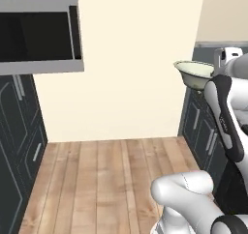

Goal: Pick the potato from the sink and place it in the bowl. Then pick the bowl and place it in the microwave. Then close the microwave door and press the start button.

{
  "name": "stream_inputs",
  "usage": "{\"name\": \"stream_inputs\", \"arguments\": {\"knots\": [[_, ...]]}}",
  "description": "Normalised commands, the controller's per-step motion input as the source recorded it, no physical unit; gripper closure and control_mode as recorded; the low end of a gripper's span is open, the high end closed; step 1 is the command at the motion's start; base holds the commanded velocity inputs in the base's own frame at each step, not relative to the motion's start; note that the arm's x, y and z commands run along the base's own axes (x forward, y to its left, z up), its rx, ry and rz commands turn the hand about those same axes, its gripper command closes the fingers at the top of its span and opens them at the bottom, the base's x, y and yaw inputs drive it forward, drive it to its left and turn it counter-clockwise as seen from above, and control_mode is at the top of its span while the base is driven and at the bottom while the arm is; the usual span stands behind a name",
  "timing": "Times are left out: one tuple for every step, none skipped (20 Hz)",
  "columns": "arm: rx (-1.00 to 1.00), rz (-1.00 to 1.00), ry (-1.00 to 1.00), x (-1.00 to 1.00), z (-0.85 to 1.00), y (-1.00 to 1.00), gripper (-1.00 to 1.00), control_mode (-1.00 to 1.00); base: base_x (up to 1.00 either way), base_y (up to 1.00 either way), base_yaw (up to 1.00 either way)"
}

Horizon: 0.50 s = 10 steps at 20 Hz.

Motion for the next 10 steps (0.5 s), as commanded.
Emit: {"name": "stream_inputs", "arguments": {"knots": [[0.0, 0.0, 0.0, 0.0, 0.0, 0.0, 1.0, 1.0, 1.0, -0.4, -0.03], [0.0, 0.0, 0.0, 0.0, 0.0, 0.0, 1.0, 1.0, 1.0, -0.39, -0.03], [0.0, 0.0, 0.0, 0.0, 0.0, 0.0, 1.0, 1.0, 1.0, -0.39, -0.01], [0.0, 0.0, 0.0, 0.0, 0.0, 0.0, 1.0, 1.0, 1.0, -0.4, -0.01], [0.0, 0.0, 0.0, 0.0, 0.0, 0.0, 1.0, 1.0, 1.0, -0.4, 0.0], [0.0, 0.0, 0.0, 0.0, 0.0, 0.0, 1.0, 1.0, 1.0, -0.46, 0.0], [0.0, 0.0, 0.0, 0.0, 0.0, 0.0, 1.0, 1.0, 1.0, -0.52, 0.0], [0.0, 0.0, 0.0, 0.0, 0.0, 0.0, 1.0, 1.0, 1.0, -0.56, 0.0], [0.0, 0.0, 0.0, 0.0, 0.0, 0.0, 1.0, 1.0, 1.0, -0.42, 0.0], [0.0, 0.0, 0.0, 0.0, 0.0, 0.0, 1.0, 1.0, 1.0, -0.29, 0.04]]}}
